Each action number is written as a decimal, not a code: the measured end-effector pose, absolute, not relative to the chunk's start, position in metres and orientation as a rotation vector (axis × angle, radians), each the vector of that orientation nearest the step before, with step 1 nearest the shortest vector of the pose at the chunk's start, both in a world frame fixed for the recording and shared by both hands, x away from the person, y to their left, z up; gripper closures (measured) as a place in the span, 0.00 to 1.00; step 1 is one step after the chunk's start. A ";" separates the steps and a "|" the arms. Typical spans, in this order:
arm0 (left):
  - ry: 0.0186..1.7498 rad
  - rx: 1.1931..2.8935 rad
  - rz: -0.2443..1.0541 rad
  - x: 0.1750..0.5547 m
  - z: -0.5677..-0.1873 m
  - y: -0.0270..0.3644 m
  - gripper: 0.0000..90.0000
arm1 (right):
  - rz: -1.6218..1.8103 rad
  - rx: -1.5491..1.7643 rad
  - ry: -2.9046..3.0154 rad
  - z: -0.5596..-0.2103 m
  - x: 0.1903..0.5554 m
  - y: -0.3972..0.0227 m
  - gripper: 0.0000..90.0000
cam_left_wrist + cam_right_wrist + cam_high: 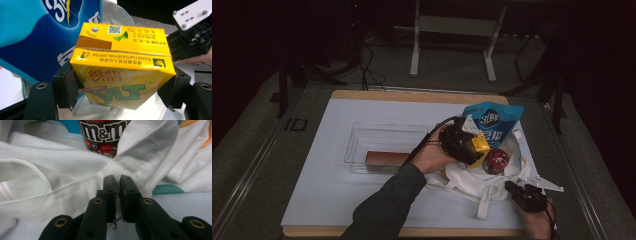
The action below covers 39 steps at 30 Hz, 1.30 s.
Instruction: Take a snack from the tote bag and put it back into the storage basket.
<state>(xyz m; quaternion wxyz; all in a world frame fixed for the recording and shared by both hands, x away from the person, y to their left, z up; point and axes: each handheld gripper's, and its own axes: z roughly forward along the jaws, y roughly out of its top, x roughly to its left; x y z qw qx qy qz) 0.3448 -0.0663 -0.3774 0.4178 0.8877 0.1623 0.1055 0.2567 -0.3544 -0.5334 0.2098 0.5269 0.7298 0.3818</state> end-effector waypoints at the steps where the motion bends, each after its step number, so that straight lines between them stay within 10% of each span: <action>1: 0.408 2.225 0.266 0.344 -0.376 -0.065 0.32 | 1.062 1.466 2.029 -0.533 0.257 -0.354 0.92; 39: 0.532 2.160 0.358 0.336 -0.350 -0.004 0.32 | 1.060 1.466 2.030 -0.533 0.257 -0.354 0.92</action>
